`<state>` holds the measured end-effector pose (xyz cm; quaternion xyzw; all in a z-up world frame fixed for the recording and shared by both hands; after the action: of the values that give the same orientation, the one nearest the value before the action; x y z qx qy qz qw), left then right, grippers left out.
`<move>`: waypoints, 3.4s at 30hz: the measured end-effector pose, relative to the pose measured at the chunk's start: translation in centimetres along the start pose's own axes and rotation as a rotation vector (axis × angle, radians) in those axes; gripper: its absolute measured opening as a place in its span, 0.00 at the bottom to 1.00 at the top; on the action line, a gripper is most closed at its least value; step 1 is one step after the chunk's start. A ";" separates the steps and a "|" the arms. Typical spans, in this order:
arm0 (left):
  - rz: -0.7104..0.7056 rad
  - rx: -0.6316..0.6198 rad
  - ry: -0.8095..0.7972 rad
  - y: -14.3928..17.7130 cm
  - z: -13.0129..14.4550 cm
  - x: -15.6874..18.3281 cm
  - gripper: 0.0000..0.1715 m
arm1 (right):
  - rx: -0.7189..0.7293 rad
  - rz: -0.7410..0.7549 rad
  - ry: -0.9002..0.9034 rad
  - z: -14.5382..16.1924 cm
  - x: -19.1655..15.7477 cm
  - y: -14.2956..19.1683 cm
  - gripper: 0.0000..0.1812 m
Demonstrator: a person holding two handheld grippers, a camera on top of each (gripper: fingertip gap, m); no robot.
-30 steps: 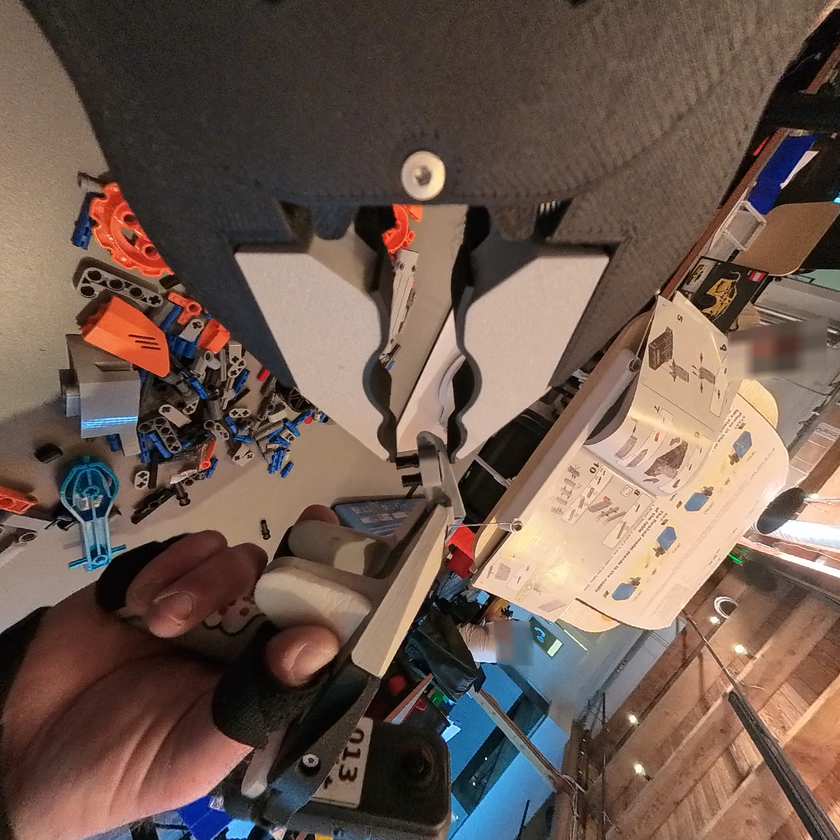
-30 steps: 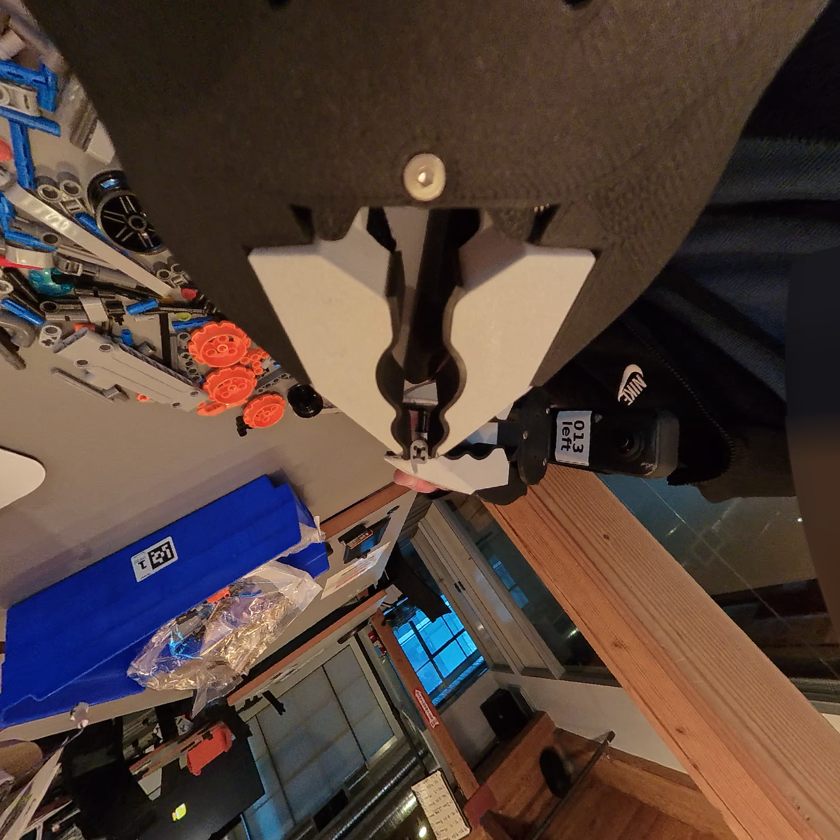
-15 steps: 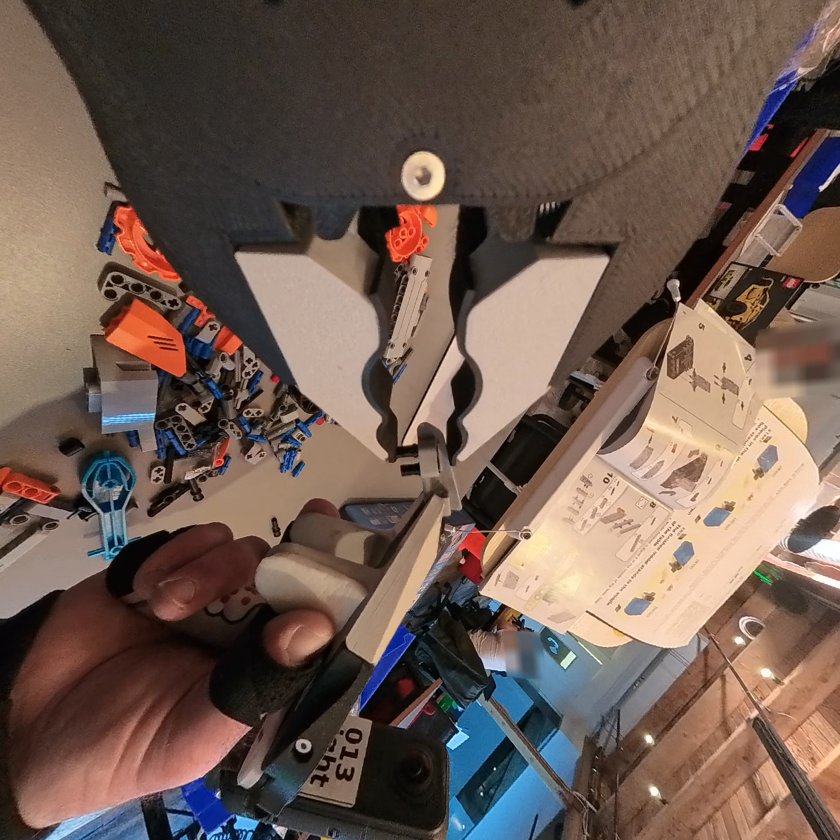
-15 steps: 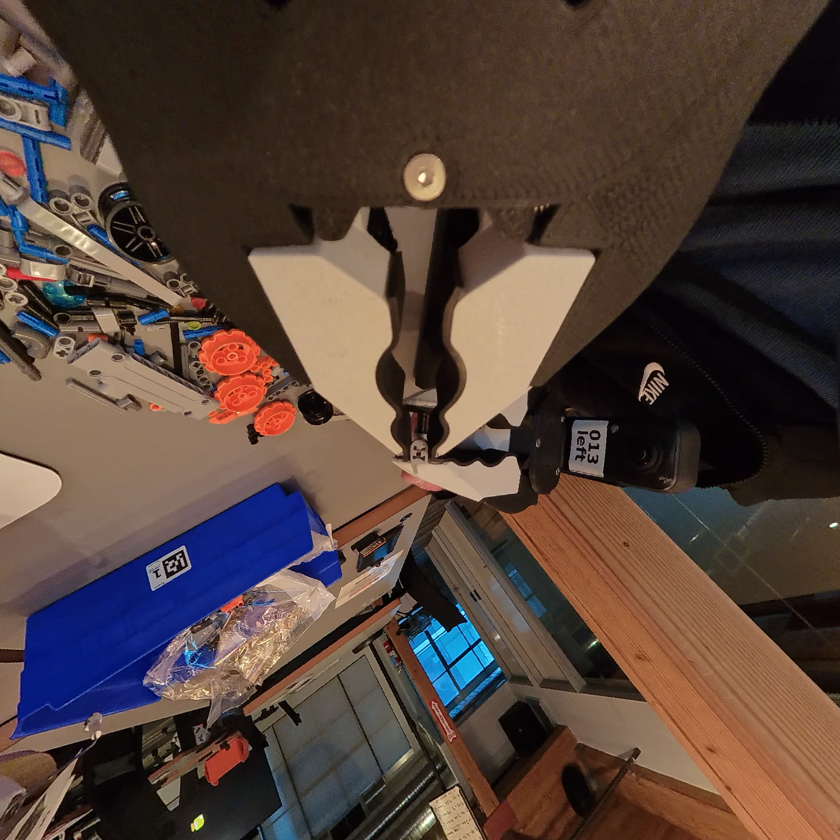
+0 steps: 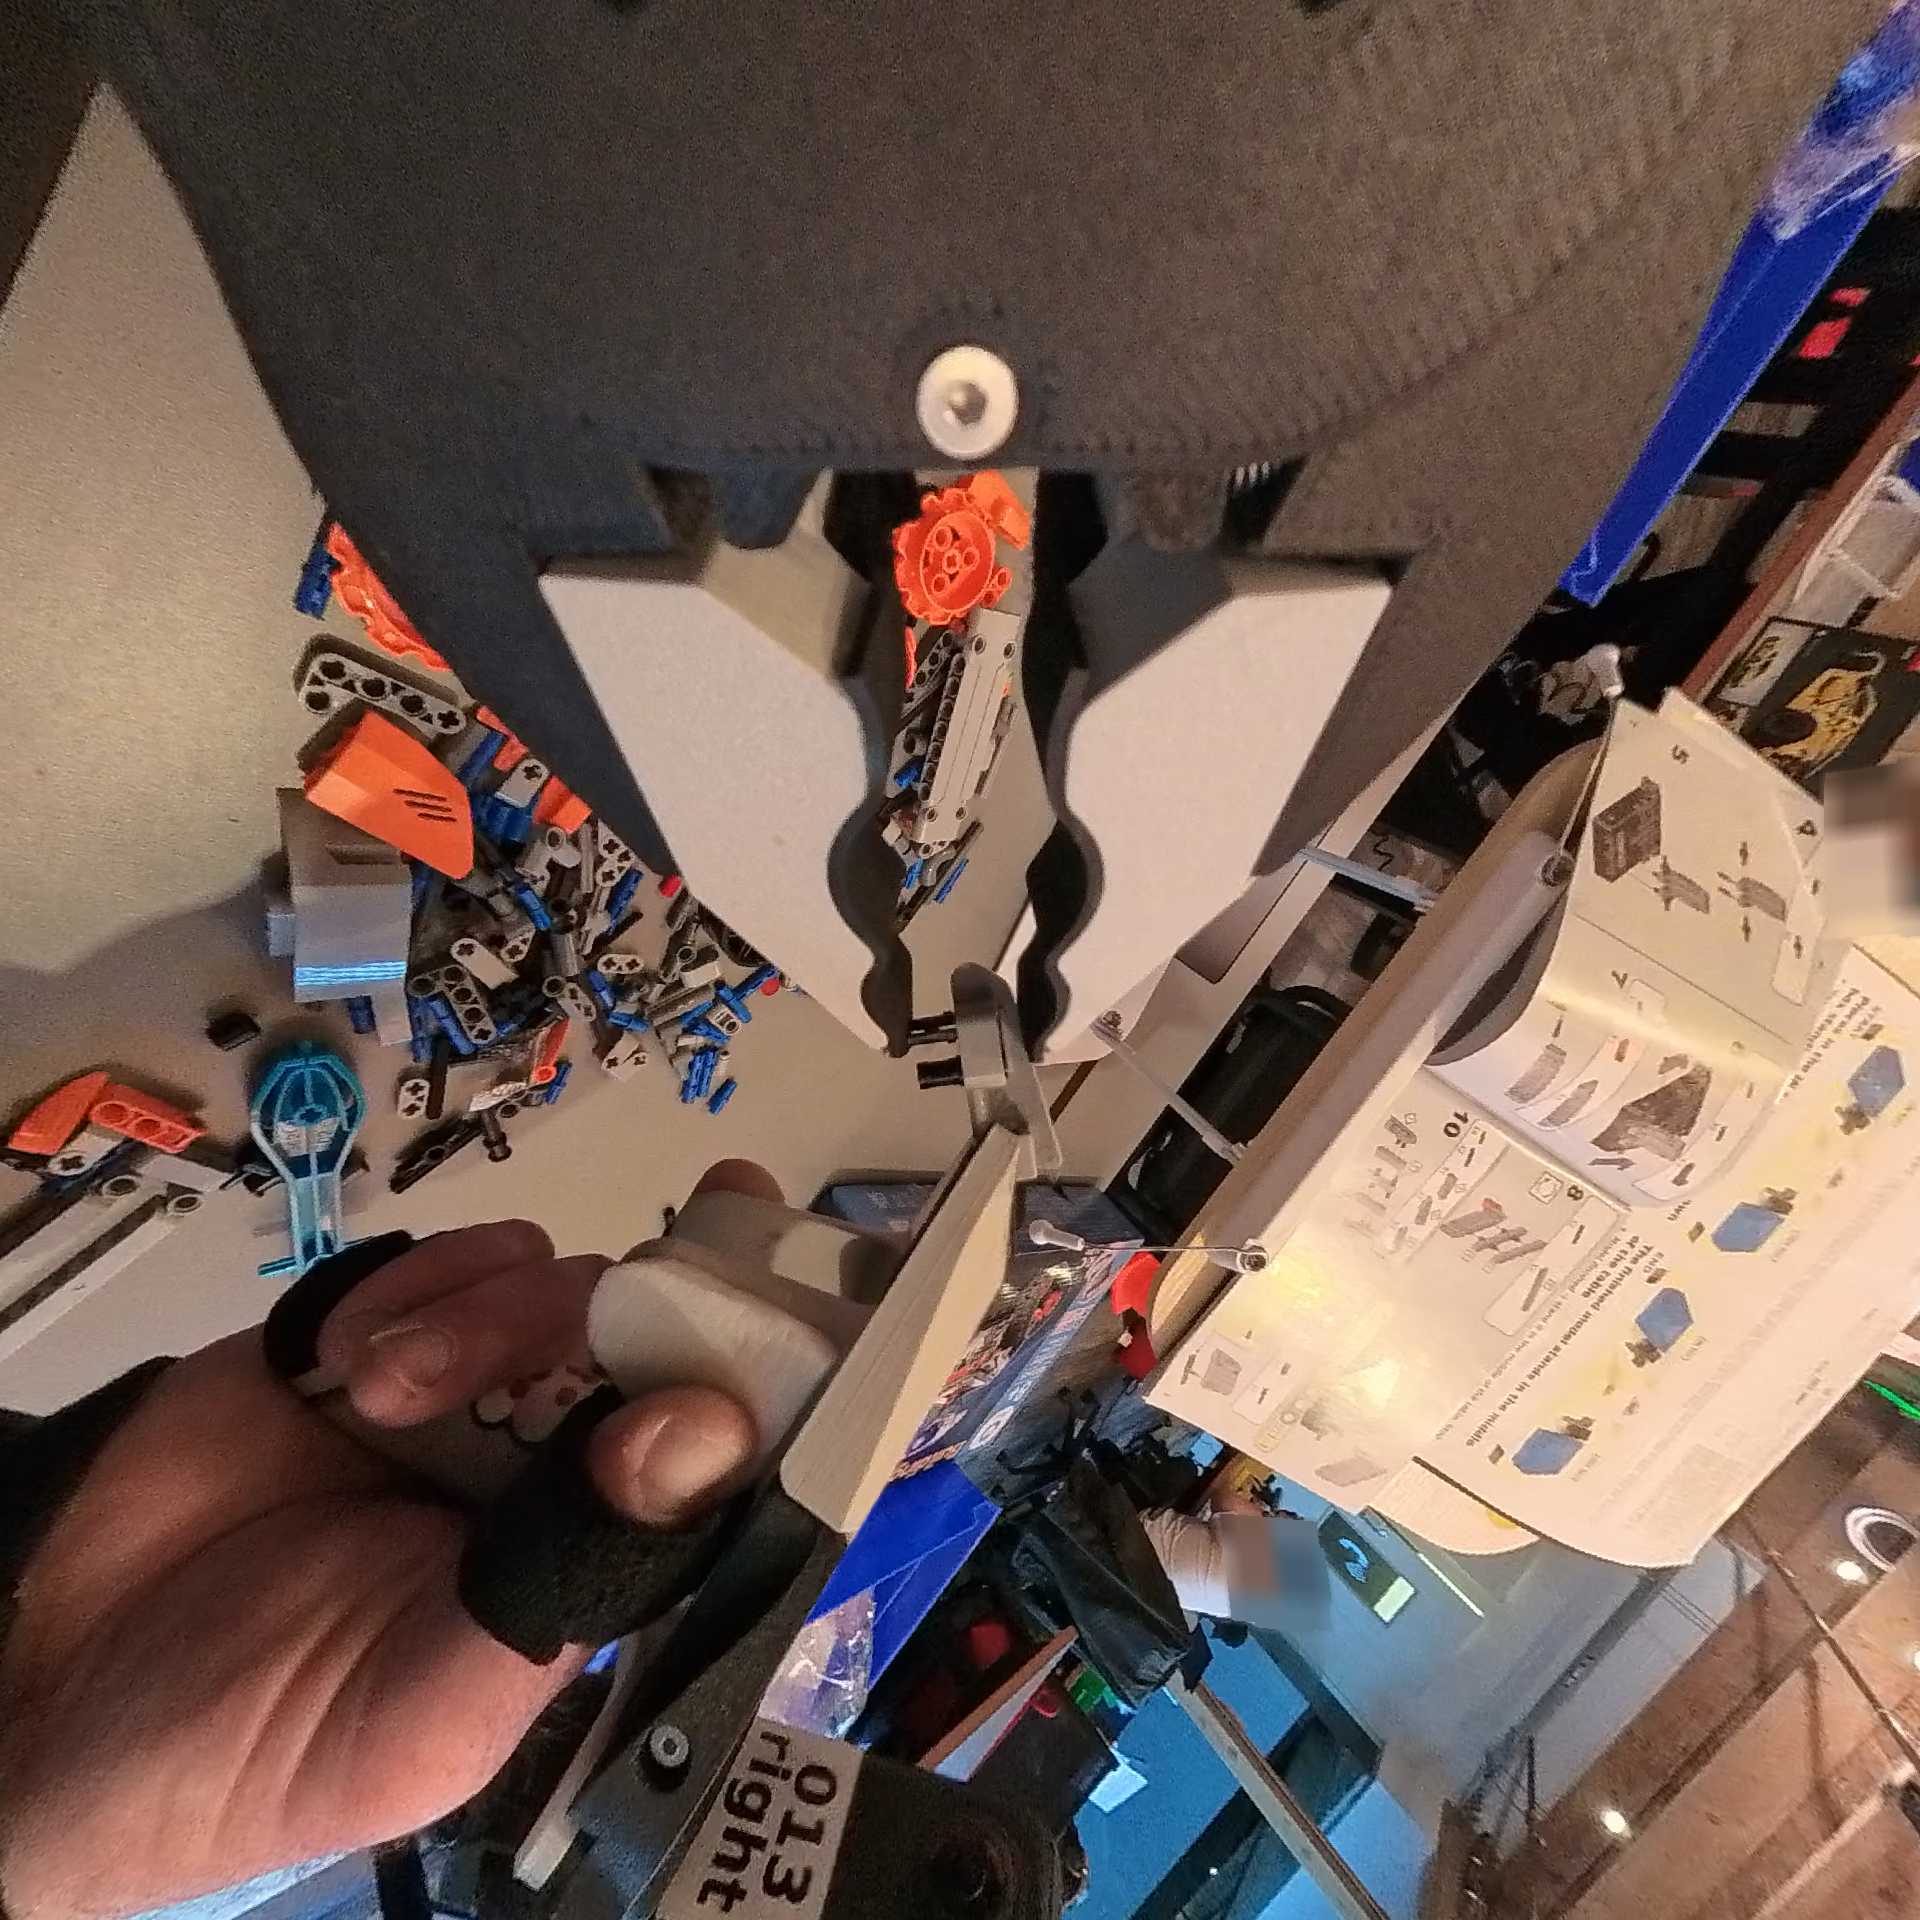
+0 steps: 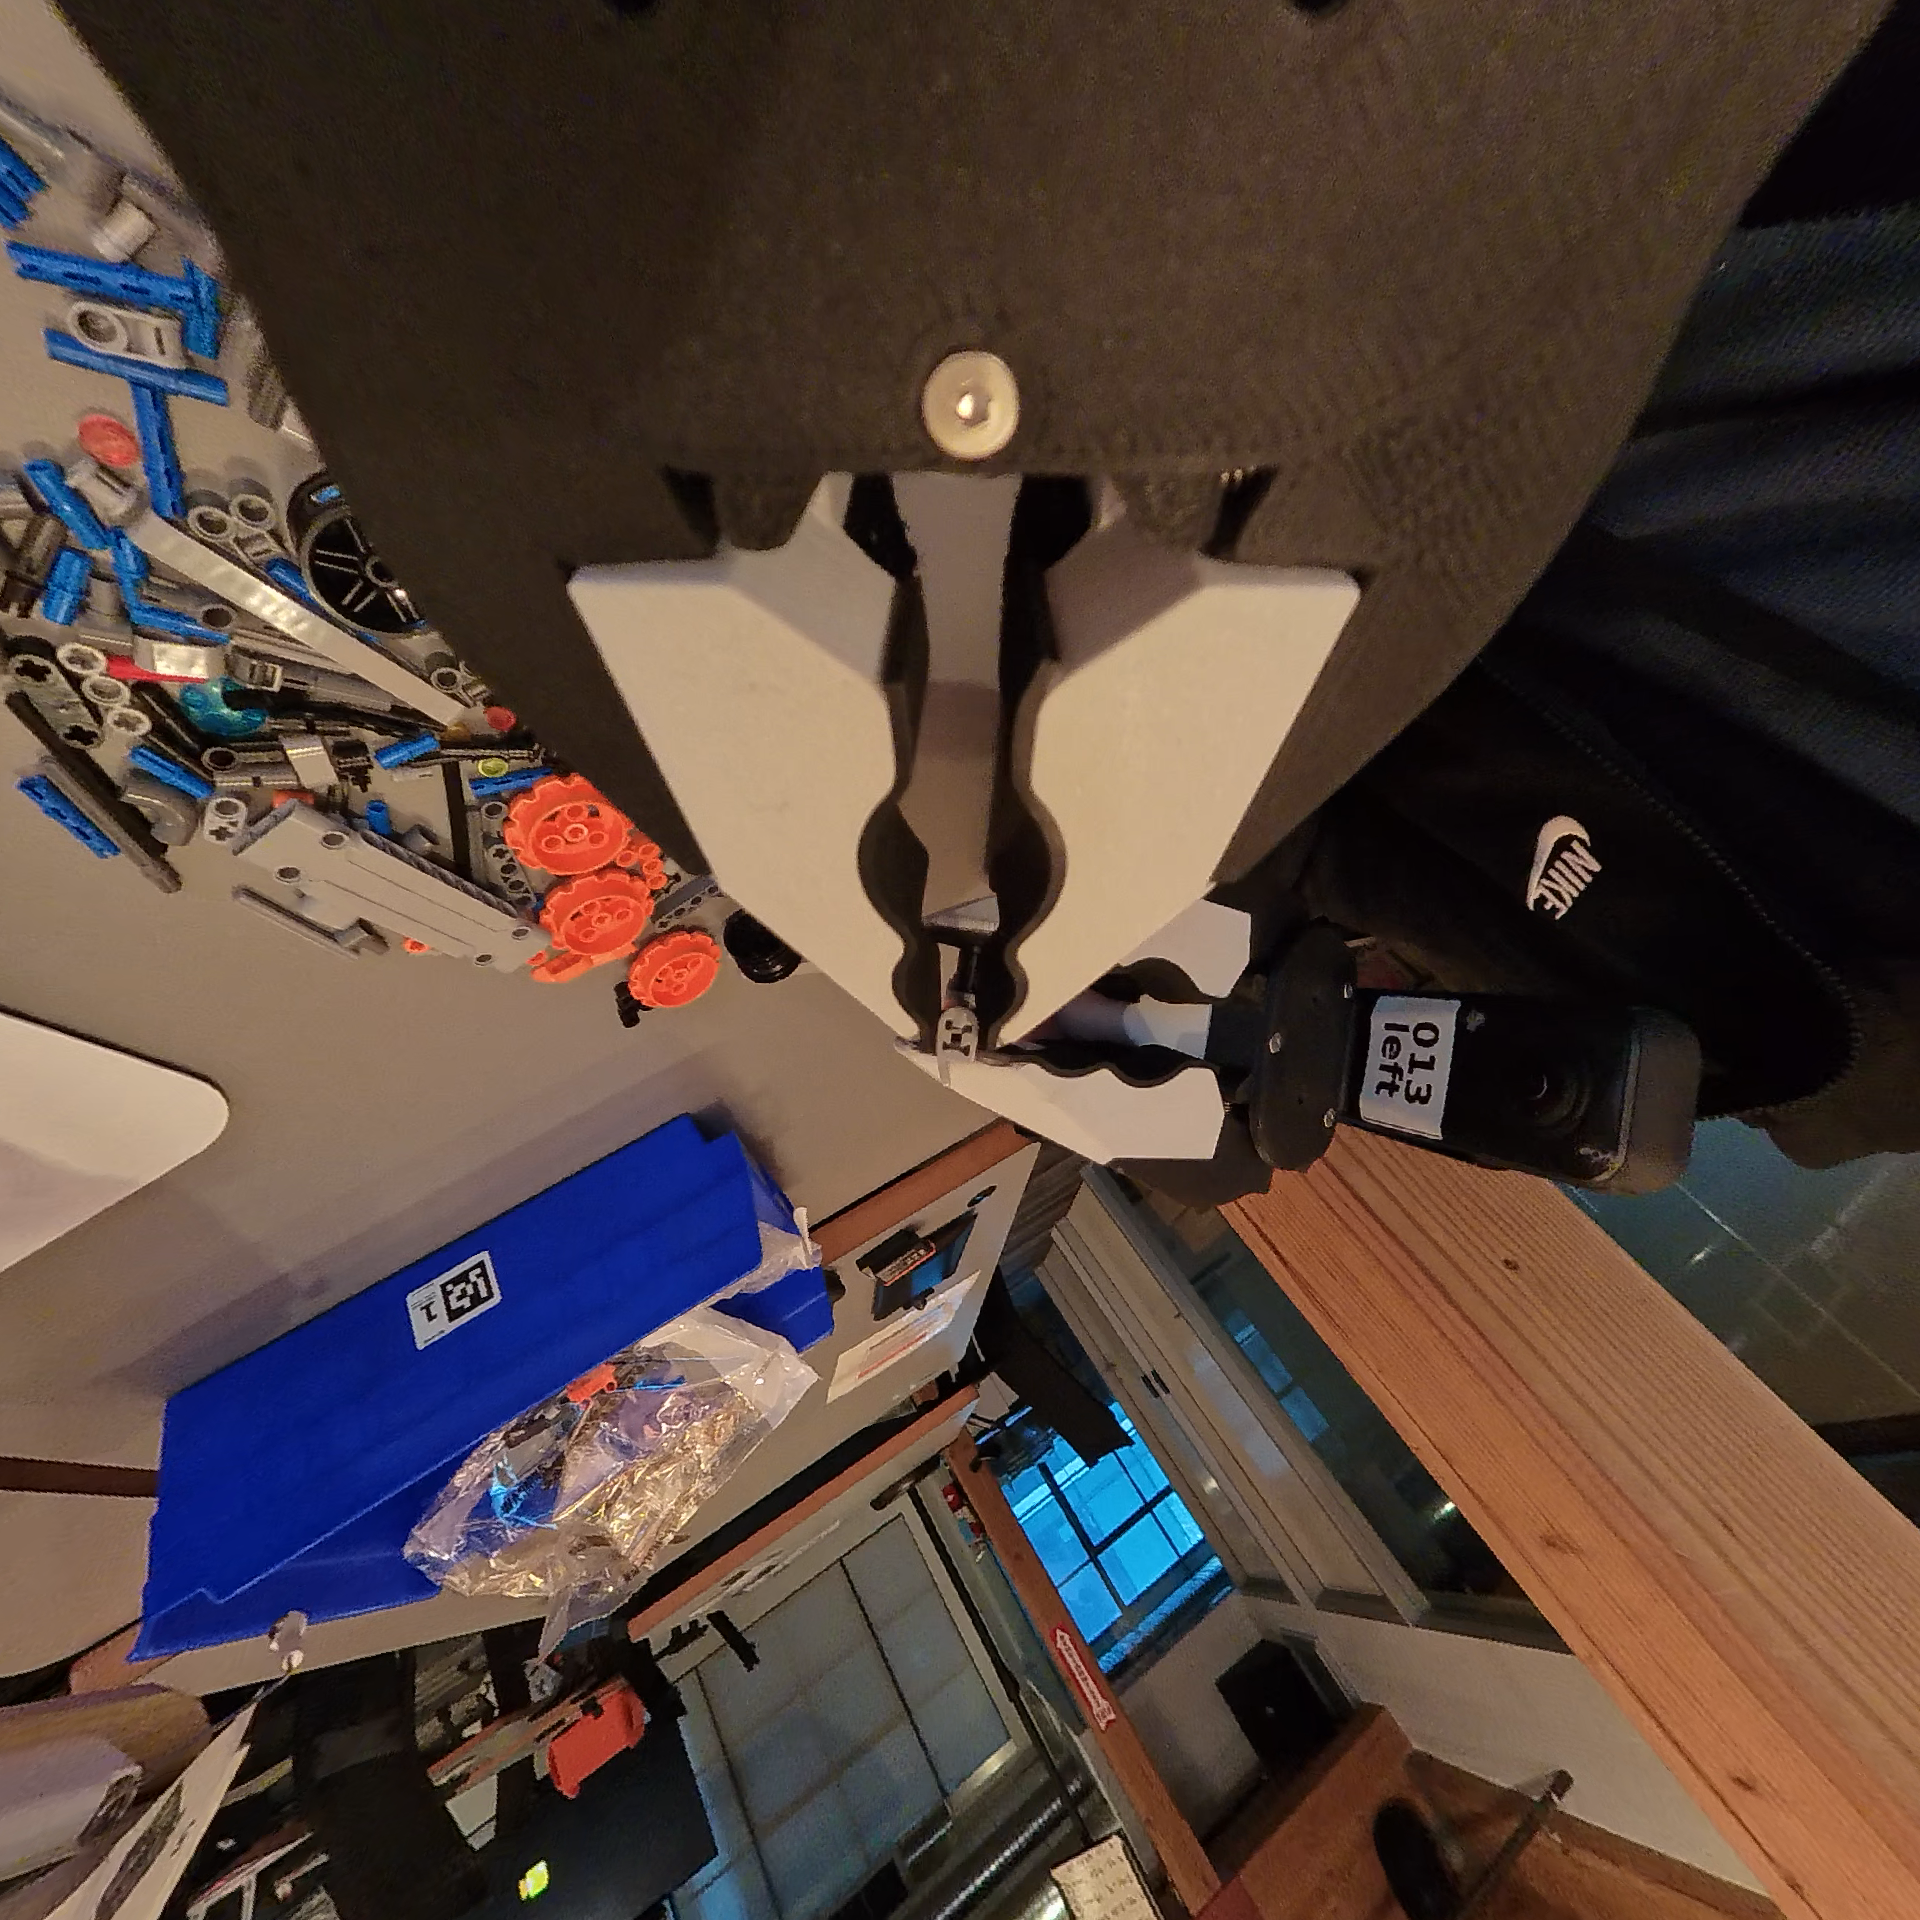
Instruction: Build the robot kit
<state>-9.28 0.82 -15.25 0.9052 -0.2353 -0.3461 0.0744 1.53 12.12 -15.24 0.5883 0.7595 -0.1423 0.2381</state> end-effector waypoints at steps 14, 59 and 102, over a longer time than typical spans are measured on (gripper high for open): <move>0.100 0.104 0.121 0.0 0.6 -0.6 0.11 | -0.011 -0.006 -0.035 -0.1 0.1 0.2 0.03; 0.846 0.156 0.604 -0.3 3.5 -3.8 0.11 | -0.255 0.500 1.178 2.8 -3.4 -1.8 0.07; 0.678 0.468 0.555 -0.8 4.4 -5.1 0.00 | -0.177 0.334 0.634 1.4 -1.2 -0.6 0.02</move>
<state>-15.23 4.13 -15.78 0.8281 -0.5591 0.0137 0.0373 1.47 10.27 -15.77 0.6961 0.6985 0.1542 0.0608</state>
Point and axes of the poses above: each gripper's, where its closed fingertips meet, y back along the fingers, z out of its underside, x = y × z across the jaws, the point moved 9 cm from there along y, back along the fingers, and after that the axes turned 7 degrees about z, right-handed, at the moved point
